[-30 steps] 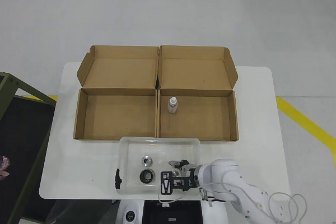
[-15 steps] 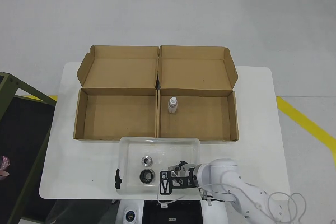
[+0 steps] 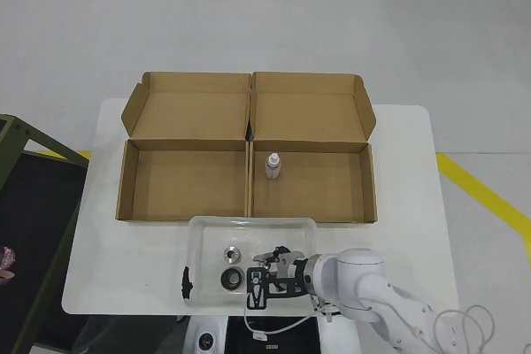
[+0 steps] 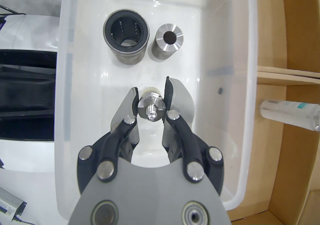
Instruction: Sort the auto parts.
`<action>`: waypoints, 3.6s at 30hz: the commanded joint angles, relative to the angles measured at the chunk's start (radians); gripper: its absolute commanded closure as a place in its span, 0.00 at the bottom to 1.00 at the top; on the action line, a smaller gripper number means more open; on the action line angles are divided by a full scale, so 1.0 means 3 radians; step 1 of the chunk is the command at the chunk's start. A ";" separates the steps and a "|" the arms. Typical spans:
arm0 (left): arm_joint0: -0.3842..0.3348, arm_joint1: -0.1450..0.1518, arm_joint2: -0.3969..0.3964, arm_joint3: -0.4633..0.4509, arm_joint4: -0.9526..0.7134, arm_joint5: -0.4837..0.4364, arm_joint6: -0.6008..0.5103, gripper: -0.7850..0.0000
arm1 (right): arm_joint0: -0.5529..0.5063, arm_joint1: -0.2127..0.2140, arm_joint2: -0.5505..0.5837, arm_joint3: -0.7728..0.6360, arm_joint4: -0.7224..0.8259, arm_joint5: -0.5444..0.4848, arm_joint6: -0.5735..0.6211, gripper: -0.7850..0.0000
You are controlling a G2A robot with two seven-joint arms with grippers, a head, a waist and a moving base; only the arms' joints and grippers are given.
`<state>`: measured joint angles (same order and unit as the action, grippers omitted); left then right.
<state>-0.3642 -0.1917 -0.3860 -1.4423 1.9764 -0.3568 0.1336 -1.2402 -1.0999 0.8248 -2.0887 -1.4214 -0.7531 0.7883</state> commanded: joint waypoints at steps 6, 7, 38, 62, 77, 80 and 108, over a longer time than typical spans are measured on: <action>0.0000 0.0000 0.0000 0.0000 0.0000 0.0000 0.0000 0.00 | 0.0074 -0.0011 0.0022 -0.0028 -0.0193 0.0120 -0.0366 1.00; 0.0000 0.0000 0.0000 0.0000 0.0000 0.0000 0.0000 0.00 | 0.0086 -0.0013 0.0016 -0.0035 -0.0214 0.0118 -0.0406 1.00; 0.0000 0.0000 0.0000 0.0000 0.0000 0.0000 0.0000 0.00 | 0.0325 -0.0060 0.0288 0.0078 -0.0017 0.0317 -0.1075 1.00; 0.0000 0.0000 0.0000 0.0000 0.0000 0.0000 0.0000 0.00 | 0.0691 -0.0068 0.0669 0.0956 0.0631 0.0198 -0.1068 1.00; 0.0000 0.0000 0.0000 0.0000 0.0000 0.0000 0.0000 0.00 | 0.1141 -0.0130 0.0543 0.1665 0.0791 0.0239 -0.0737 1.00; 0.0000 0.0000 0.0000 0.0000 0.0000 0.0000 0.0000 0.00 | 0.1213 -0.0149 0.0492 0.1795 0.0810 0.0263 -0.0699 1.00; 0.0000 0.0000 0.0000 0.0000 0.0000 0.0000 0.0000 0.00 | 0.1559 -0.0290 0.0189 0.2463 0.0819 0.0415 -0.0709 0.30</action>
<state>-0.3642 -0.1917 -0.3860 -1.4423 1.9764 -0.3568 0.1336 -0.7707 -1.1875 0.8786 -1.3439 -1.1738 -0.6297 0.5760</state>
